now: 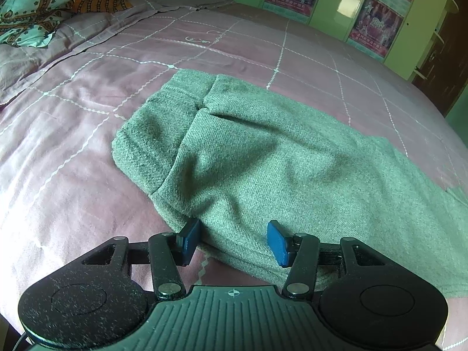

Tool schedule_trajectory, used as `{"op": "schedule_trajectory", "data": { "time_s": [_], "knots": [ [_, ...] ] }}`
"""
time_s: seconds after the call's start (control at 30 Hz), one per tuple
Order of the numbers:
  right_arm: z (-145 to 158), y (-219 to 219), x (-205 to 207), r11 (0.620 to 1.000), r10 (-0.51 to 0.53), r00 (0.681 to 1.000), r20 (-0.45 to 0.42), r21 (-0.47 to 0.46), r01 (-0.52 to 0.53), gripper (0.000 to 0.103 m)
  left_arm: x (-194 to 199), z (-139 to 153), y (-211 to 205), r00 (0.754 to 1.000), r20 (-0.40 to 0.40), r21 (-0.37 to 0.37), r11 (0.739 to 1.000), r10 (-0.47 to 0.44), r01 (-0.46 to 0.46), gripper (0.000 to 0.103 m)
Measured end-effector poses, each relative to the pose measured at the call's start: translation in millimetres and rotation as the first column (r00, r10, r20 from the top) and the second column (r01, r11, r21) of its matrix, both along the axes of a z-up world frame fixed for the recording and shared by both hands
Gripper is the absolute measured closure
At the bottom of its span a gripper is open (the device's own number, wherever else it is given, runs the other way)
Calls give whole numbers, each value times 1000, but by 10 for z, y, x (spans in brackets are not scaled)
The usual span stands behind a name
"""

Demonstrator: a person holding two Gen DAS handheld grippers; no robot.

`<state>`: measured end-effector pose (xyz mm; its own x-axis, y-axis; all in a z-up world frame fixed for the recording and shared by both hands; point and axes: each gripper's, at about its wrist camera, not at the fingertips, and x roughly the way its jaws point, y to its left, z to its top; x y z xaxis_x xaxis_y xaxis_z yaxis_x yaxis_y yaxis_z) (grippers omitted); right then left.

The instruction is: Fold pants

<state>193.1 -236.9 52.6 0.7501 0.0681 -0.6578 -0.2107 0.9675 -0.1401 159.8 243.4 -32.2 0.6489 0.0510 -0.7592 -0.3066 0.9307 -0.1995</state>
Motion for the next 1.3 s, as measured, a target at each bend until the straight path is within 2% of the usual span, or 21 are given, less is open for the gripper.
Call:
{"op": "schedule_trajectory", "data": {
  "time_s": [0.1, 0.17, 0.2, 0.27, 0.33, 0.43, 0.53, 0.6, 0.67, 0.77, 0.8, 0.83, 0.87, 0.93, 1.0, 1.07, 1.17, 1.2, 1.23, 1.27, 1.3],
  "knots": [
    [-204, 226, 372, 976, 58, 997, -46, -207, -66, 64, 5, 5, 6, 1000, -5, -1, 1000, -7, 7, 51],
    [-274, 262, 427, 951, 102, 994, -26, -290, -105, 72, 3, 9, 17, 1000, -8, -6, 1000, -13, 13, 51],
    [-263, 226, 463, 952, 110, 993, -35, -283, -116, 102, 1, 9, 21, 1000, -7, -7, 1000, -16, 16, 51],
    [-106, 43, 437, 983, 48, 999, 19, -179, -44, 99, -7, 2, 23, 1000, -3, -8, 1000, -20, 20, 51],
    [137, -308, 248, 997, -78, 993, 91, -23, 80, 99, -19, -6, 22, 1000, 3, -8, 1000, -19, 19, 51],
    [301, -925, -190, 949, -283, 952, 116, 180, 260, 99, -25, -14, 13, 1000, 8, -5, 1000, -17, 17, 51],
    [27, -1542, -504, 842, -433, 901, -35, 342, 418, 98, -11, -8, 0, 1000, 0, 1, 1000, -18, 18, 51],
    [-348, -1844, -536, 775, -485, 857, -173, 370, 513, 98, -2, 2, 0, 1000, -7, 2, 1000, -19, 19, 51],
    [-469, -1925, -616, 794, -449, 877, -168, 375, 478, 97, 6, 8, -1, 1000, -13, 3, 1000, -20, 20, 51],
    [-379, -1812, -688, 870, -380, 919, -105, 296, 394, 72, 31, 10, -9, 1000, -19, 6, 1000, -15, 15, 50],
    [-329, -1717, -715, 911, -341, 938, -60, 225, 345, 59, 36, 12, -17, 1000, -21, 8, 1000, -13, 13, 50],
    [-293, -1616, -738, 945, -295, 955, -16, 141, 294, 55, 37, 12, -26, 1000, -22, 11, 1000, -12, 12, 50],
    [-270, -1507, -766, 970, -241, 970, 26, 44, 240, 55, 39, 13, -34, 1000, -23, 15, 1000, -12, 12, 49],
    [-271, -1298, -802, 981, -110, 991, 80, -149, 121, 55, 38, 10, -38, 1000, -24, 15, 1000, -9, 10, 49],
    [-314, -1143, -859, 946, 9, 992, 127, -323, 33, 55, 35, 10, -45, 1000, -24, 16, 1000, -8, 8, 48],
    [-368, -1010, -905, 897, 129, 983, 129, -438, -60, 55, 34, 10, -47, 1000, -23, 17, 1000, -7, 8, 48],
    [-370, -861, -886, 859, 235, 967, 103, -487, -157, 58, 35, 8, -50, 1000, -22, 18, 1000, -7, 7, 48],
    [-360, -839, -850, 851, 252, 963, 97, -495, -173, 69, 35, 7, -51, 1000, -23, 18, 1000, -7, 8, 48],
    [-352, -805, -823, 851, 262, 960, 95, -492, -183, 95, 34, 7, -51, 1000, -23, 19, 1000, -8, 9, 48],
    [-325, -781, -798, 864, 247, 964, 97, -473, -173, 98, 33, 7, -50, 1000, -22, 18, 1000, -10, 10, 48],
    [-258, -806, -738, 893, 201, 972, 120, -430, -132, 95, 31, 7, -42, 1000, -22, 17, 1000, -12, 12, 48]
  ]
}}
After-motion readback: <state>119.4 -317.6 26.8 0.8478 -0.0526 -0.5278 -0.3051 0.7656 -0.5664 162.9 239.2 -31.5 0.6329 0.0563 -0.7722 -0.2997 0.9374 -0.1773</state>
